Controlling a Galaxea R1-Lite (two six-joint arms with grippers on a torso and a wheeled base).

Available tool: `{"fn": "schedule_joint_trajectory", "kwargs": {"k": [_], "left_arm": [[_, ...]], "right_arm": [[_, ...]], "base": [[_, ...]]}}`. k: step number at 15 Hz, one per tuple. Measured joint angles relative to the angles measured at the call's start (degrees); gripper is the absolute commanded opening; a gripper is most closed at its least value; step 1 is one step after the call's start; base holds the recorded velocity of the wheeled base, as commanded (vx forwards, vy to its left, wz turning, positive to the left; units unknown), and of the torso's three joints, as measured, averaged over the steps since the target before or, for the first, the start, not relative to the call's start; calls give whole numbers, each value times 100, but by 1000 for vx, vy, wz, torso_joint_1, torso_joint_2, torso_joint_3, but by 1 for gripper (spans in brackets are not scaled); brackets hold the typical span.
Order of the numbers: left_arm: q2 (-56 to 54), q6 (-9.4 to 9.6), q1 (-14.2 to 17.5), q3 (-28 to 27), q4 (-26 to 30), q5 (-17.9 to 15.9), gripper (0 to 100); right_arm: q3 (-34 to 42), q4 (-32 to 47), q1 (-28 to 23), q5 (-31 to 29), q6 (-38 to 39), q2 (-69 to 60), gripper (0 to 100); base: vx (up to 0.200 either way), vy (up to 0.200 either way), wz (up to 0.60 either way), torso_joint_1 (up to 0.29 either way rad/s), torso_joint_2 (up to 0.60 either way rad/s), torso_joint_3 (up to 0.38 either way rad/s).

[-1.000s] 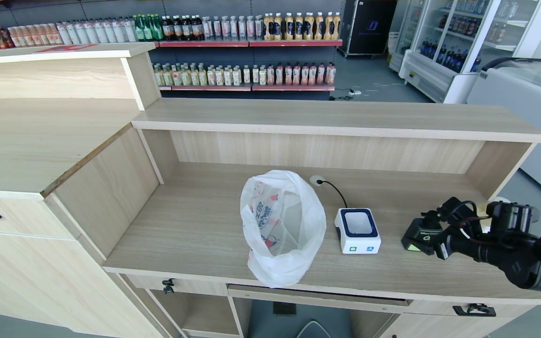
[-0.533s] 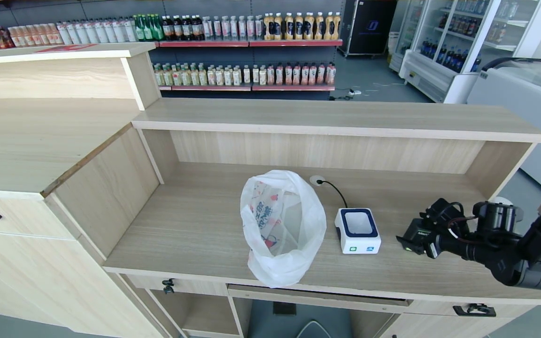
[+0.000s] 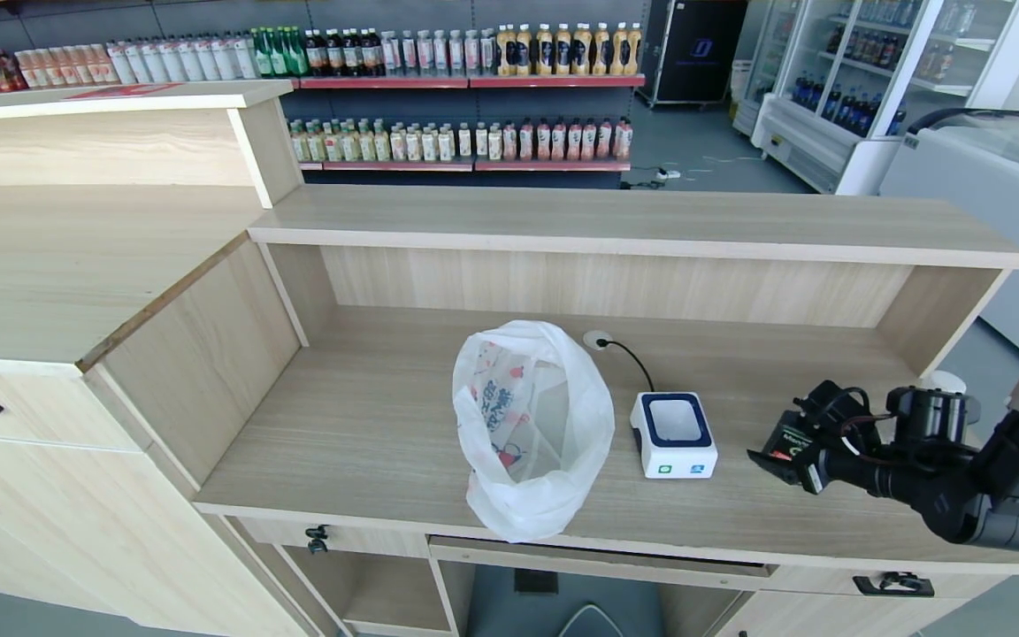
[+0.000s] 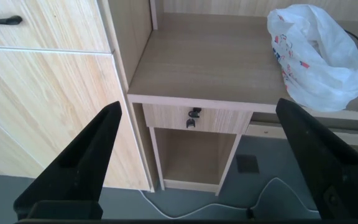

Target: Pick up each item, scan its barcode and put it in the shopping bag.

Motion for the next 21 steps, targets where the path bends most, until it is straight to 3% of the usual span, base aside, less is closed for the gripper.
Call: {"fn": "schedule_joint_trajectory", "kwargs": {"k": [8,14,16,18,21], "left_arm": [[0,0,0,0,2,0,100],[0,0,0,0,2,0,100],[0,-2,0,0,2,0,100],[0,0,0,0,2,0,100],[0,-2,0,0,2,0,100]], "right_arm": [[2,11,55,-21,-30,-119,0],[94,589,-17,-22,-141,-1965,0],[361,816,-11,26,-901,-2946,0],[798,914,166,433,-2556,-3741,0],[1312,1131,1056,1039,-4642,-4458,0]], "base": [[0,0,0,0,0,0],[0,0,0,0,0,0],[0,0,0,0,0,0],[0,0,0,0,0,0],[0,0,0,0,0,0]]}}
